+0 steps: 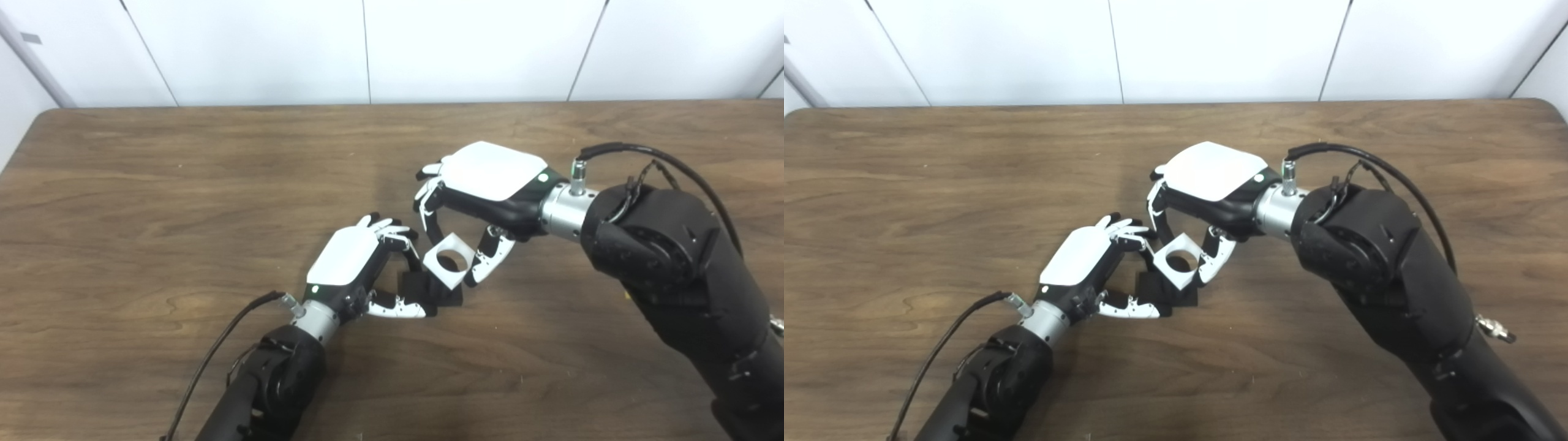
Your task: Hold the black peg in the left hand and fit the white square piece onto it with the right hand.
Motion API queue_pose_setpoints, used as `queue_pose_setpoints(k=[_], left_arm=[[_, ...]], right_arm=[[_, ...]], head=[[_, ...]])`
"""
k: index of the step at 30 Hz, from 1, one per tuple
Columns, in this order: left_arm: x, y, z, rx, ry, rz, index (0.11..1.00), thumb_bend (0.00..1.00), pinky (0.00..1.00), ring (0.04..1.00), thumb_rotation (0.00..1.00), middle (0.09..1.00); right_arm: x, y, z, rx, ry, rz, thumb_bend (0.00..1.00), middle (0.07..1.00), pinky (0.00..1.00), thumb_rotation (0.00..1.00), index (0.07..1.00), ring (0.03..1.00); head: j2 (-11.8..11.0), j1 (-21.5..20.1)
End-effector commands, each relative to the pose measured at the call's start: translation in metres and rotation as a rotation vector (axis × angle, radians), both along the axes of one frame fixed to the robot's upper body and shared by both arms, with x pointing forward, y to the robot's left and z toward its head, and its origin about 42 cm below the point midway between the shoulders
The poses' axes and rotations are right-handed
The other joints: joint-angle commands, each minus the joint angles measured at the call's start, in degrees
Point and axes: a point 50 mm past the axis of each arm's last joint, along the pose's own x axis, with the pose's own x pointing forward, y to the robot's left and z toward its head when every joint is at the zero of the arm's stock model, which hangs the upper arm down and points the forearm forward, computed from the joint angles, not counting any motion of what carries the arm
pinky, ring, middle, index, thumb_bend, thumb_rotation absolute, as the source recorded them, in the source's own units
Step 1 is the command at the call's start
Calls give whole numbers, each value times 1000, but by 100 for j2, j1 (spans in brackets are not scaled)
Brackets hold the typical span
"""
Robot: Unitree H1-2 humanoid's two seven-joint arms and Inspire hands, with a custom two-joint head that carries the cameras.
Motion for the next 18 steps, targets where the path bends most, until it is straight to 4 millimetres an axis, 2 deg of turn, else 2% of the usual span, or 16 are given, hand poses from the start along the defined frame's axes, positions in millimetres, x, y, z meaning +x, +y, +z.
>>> queue_pose_setpoints(k=[1,18], left_arm=[[-6,5,-15,50,83,-18,485,521,1000,890,52,801],[-6,6,-15,48,83,-23,485,520,1000,891,53,804]], right_arm=[[2,2,14,10,-59,5,525,788,936,134,483,930],[4,2,6,29,-60,-5,525,784,919,135,483,928]], head=[[5,-7],[6,-1]])
